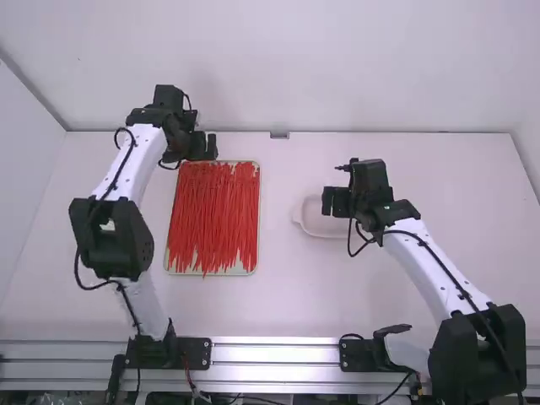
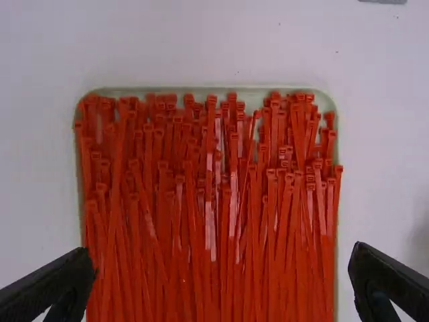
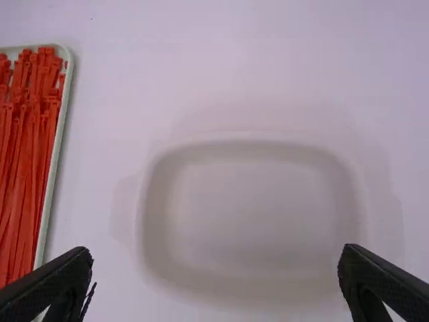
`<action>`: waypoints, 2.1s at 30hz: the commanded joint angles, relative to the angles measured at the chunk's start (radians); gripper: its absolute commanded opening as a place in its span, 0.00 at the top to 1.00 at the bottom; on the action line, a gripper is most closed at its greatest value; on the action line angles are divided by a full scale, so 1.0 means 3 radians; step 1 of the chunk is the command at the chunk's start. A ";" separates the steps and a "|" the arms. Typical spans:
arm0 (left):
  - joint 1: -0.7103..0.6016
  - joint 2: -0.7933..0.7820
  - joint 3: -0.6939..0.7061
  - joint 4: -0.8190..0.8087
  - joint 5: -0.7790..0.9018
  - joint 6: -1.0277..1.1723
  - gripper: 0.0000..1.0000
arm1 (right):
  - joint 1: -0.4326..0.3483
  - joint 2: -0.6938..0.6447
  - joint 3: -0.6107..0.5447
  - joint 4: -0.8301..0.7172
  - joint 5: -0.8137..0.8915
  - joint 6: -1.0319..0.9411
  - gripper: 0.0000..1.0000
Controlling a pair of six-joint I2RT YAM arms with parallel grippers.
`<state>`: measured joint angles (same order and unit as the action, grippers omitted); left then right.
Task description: Fasten the cable tie
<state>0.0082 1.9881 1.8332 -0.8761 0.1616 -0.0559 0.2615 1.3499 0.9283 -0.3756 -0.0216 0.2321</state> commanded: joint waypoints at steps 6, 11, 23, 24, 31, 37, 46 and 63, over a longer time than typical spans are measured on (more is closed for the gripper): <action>-0.0056 0.0380 0.0239 0.0202 0.0173 0.0111 0.01 | 0.0001 0.0008 0.0094 -0.0006 -0.0024 -0.0019 0.02; -0.0172 0.0546 0.0238 0.0399 0.0271 0.0284 0.01 | 0.0005 0.0008 0.0094 0.0004 -0.0023 -0.0041 0.02; -0.0425 0.0860 0.0234 0.0807 -0.0160 0.0225 0.01 | 0.0004 0.0008 0.0093 0.0000 -0.0023 -0.0076 0.02; -0.0411 0.0900 0.0234 0.0835 -0.0158 0.0205 0.01 | 0.0004 0.0008 0.0093 -0.0001 -0.0023 -0.0079 0.02; -0.0332 0.1053 0.0234 0.0879 -0.0156 0.0142 0.01 | 0.0004 0.0008 0.0093 -0.0010 -0.0023 -0.0078 0.02; -0.0351 0.1073 0.0132 0.1073 -0.0158 0.0150 0.04 | 0.0004 0.0008 0.0093 -0.0011 -0.0022 -0.0078 0.02; -0.0352 0.1073 -0.0148 0.1326 -0.0156 0.0149 0.28 | 0.0004 0.0009 0.0093 -0.0011 -0.0023 -0.0076 0.02; -0.0444 0.1073 -0.0228 0.1369 -0.0146 0.0136 0.58 | 0.0004 0.0009 0.0093 -0.0014 -0.0023 -0.0076 0.02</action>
<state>-0.1120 2.3001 1.7737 -0.4587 0.1188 -0.0074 0.2619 1.3499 0.9283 -0.3771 -0.0284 0.2096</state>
